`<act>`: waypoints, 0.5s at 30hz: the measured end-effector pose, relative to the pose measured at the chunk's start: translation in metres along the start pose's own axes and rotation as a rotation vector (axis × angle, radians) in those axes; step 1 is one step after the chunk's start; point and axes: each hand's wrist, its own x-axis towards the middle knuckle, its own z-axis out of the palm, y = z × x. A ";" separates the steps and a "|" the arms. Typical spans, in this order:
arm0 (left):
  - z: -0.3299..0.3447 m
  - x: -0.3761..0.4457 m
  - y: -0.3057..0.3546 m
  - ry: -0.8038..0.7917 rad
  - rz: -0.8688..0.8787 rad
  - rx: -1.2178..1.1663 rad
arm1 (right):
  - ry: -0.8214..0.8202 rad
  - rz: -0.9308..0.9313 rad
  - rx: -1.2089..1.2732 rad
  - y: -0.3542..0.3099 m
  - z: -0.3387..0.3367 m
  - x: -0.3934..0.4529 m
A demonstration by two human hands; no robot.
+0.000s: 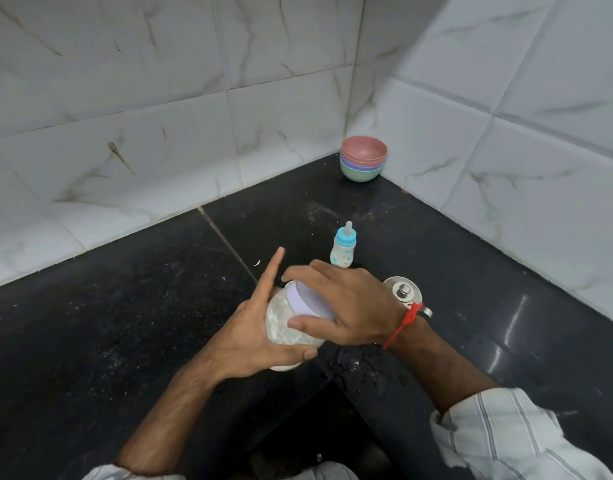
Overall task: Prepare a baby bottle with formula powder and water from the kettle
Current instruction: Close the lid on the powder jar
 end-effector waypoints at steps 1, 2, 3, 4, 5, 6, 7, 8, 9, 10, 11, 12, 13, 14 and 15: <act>0.001 -0.001 0.000 -0.032 0.010 0.004 | 0.012 -0.074 0.002 0.005 0.003 -0.002; 0.003 -0.001 0.000 -0.045 0.017 0.001 | 0.039 -0.096 -0.015 0.007 0.007 -0.005; 0.005 -0.002 -0.001 -0.040 0.018 -0.007 | 0.065 -0.081 -0.033 0.007 0.011 -0.007; 0.008 -0.002 -0.002 -0.024 0.010 -0.019 | 0.089 -0.043 -0.048 0.004 0.015 -0.008; 0.011 -0.002 -0.003 -0.001 -0.004 -0.028 | 0.101 0.011 -0.057 0.000 0.018 -0.009; 0.013 -0.003 -0.003 0.026 -0.021 -0.023 | 0.099 0.073 -0.059 -0.004 0.021 -0.010; 0.015 -0.004 -0.001 0.056 -0.039 0.004 | 0.091 0.134 -0.055 -0.008 0.023 -0.010; 0.016 -0.006 0.001 0.089 -0.057 0.054 | 0.083 0.189 -0.051 -0.013 0.024 -0.010; 0.018 -0.007 0.002 0.124 -0.068 0.125 | 0.075 0.245 -0.058 -0.017 0.025 -0.009; 0.020 -0.008 0.004 0.160 -0.070 0.205 | 0.056 0.308 -0.082 -0.021 0.027 -0.007; 0.023 -0.009 0.004 0.198 -0.061 0.283 | 0.025 0.377 -0.117 -0.026 0.029 -0.004; 0.026 -0.008 0.003 0.235 -0.046 0.350 | -0.015 0.454 -0.143 -0.029 0.031 -0.001; 0.029 -0.007 0.000 0.270 -0.031 0.410 | -0.064 0.540 -0.140 -0.030 0.033 0.003; 0.032 -0.004 -0.004 0.299 -0.021 0.465 | -0.125 0.637 -0.101 -0.030 0.033 0.006; 0.036 -0.003 -0.008 0.327 -0.008 0.514 | -0.201 0.730 -0.042 -0.029 0.033 0.009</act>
